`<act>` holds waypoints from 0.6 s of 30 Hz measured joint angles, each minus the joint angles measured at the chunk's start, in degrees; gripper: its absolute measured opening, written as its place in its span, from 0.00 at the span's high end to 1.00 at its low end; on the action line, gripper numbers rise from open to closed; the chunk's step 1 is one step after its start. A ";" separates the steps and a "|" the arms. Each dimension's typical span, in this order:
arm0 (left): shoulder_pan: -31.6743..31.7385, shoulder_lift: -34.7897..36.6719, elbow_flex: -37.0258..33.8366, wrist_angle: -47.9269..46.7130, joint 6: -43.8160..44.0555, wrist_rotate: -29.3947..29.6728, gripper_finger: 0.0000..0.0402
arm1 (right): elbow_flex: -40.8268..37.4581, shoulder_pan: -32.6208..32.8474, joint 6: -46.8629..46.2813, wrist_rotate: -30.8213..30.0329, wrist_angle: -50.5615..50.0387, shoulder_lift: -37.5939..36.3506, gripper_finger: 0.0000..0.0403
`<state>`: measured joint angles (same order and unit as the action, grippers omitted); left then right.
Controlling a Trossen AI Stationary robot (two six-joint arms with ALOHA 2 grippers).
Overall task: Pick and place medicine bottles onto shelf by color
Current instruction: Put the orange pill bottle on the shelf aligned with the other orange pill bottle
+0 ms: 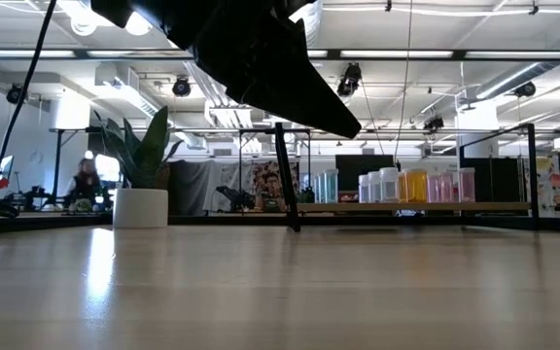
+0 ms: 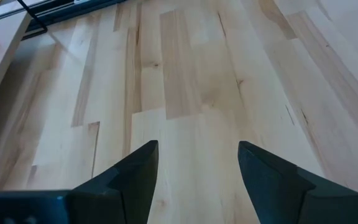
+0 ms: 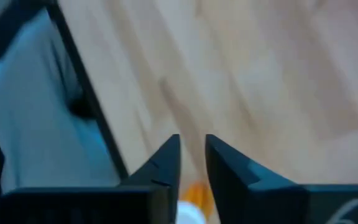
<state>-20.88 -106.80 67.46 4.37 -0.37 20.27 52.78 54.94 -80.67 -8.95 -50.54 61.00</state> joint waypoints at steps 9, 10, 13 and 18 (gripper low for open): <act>0.00 0.00 -0.26 -0.07 -0.01 -0.02 0.49 | 5.96 9.08 -5.81 10.15 -0.22 11.71 0.46; 0.00 0.00 -0.26 -0.07 -0.01 -0.01 0.49 | 6.74 9.82 -6.00 10.76 -0.17 13.11 0.42; 0.00 0.00 -0.28 -0.07 -0.01 -0.02 0.49 | 8.87 11.70 -4.49 11.75 -0.24 17.35 0.30; 0.00 0.00 -0.33 -0.09 -0.01 -0.01 0.49 | 12.03 13.86 -0.81 12.61 -1.45 24.14 0.18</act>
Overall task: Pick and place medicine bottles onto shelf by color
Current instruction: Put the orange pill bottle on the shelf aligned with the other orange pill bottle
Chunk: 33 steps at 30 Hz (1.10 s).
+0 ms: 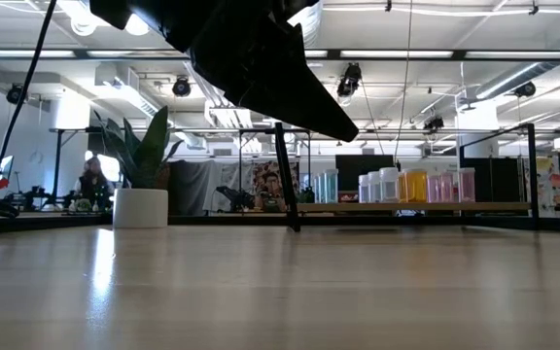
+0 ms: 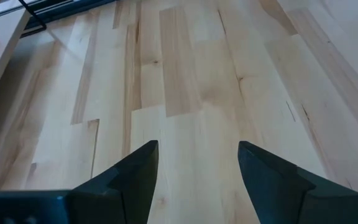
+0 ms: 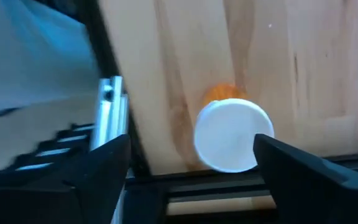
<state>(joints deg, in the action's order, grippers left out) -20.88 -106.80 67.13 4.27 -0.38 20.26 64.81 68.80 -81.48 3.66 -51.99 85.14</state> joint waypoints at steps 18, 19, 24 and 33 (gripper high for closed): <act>0.00 0.00 0.00 1.30 -0.01 -0.01 0.49 | 4.25 0.58 3.48 3.69 -6.01 5.21 0.18; 0.01 0.00 0.00 1.28 -0.01 -0.01 0.49 | 4.24 0.58 4.03 3.88 -6.02 5.21 0.19; 0.02 0.00 0.00 1.27 -0.02 -0.01 0.49 | 4.24 0.58 5.41 3.98 -5.98 5.82 0.19; 0.00 0.00 -0.02 1.26 -0.02 -0.03 0.49 | 4.03 0.58 5.89 6.48 -5.78 8.42 0.19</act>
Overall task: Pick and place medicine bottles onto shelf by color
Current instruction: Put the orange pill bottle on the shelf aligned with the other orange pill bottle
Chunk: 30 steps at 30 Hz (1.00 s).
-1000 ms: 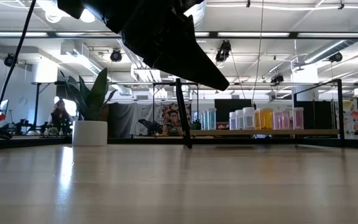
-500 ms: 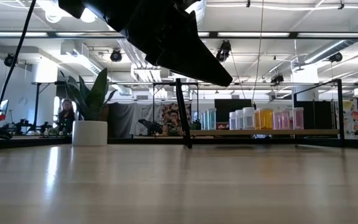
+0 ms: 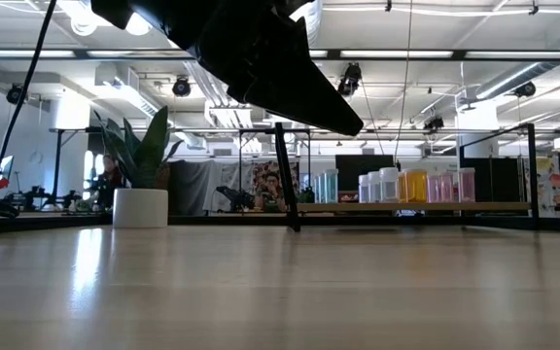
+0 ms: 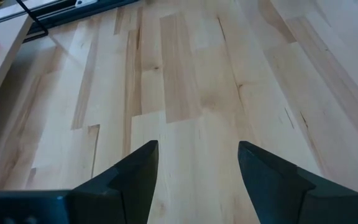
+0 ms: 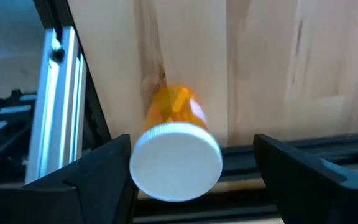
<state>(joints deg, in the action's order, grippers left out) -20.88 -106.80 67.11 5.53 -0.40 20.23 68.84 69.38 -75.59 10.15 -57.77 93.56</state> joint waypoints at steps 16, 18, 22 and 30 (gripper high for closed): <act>0.00 0.00 0.00 -0.01 0.00 0.00 0.49 | -0.24 0.74 -0.83 2.35 1.04 0.64 0.27; 0.00 0.00 0.00 -0.01 0.00 0.00 0.49 | -0.22 0.74 -0.63 2.32 1.06 0.64 0.33; 0.00 0.00 0.00 -0.01 0.00 0.00 0.49 | -0.22 0.74 -0.28 2.06 1.07 0.64 0.46; 0.00 0.00 0.00 0.01 0.00 0.00 0.49 | 0.28 -2.35 0.20 -3.00 0.28 0.03 0.52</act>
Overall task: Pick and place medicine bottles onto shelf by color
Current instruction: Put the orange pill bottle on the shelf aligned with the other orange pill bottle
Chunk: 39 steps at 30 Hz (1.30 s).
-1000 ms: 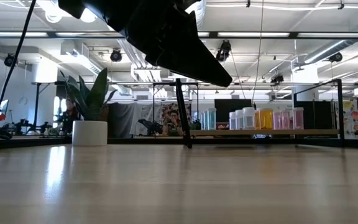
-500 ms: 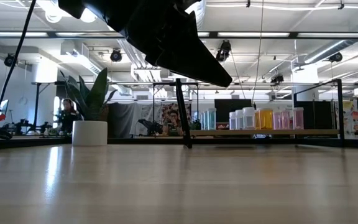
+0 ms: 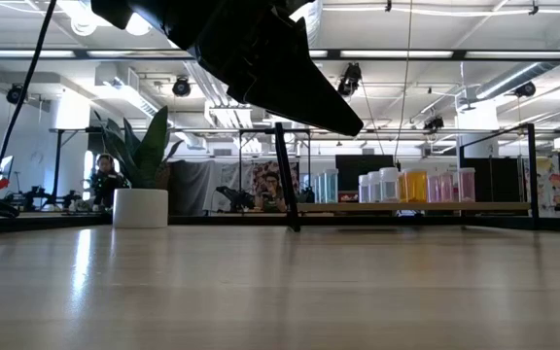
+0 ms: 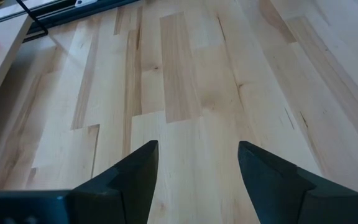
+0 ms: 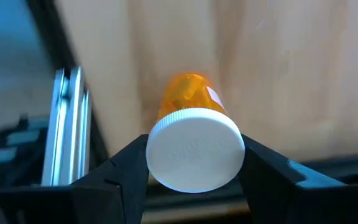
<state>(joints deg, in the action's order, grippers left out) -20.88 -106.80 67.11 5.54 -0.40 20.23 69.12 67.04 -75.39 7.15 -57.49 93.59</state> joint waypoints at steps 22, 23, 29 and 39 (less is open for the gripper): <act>0.00 0.00 0.05 0.02 -0.46 0.00 0.49 | 0.90 -70.92 49.86 -21.12 -19.93 -19.49 0.51; 0.00 0.00 0.04 0.02 -0.41 0.00 0.49 | 0.87 -74.74 52.80 -20.87 -18.78 -19.69 0.51; 0.00 0.00 0.02 0.02 -0.31 0.00 0.49 | 0.87 -91.65 65.57 -12.95 -12.80 -17.17 0.51; -0.02 0.00 0.07 0.00 0.03 0.00 0.49 | 0.83 -99.97 73.15 -12.66 -10.94 -10.01 0.51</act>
<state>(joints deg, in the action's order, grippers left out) -20.91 -106.80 67.18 5.54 -0.38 20.23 69.95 -32.93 -2.24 -5.52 -68.43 83.58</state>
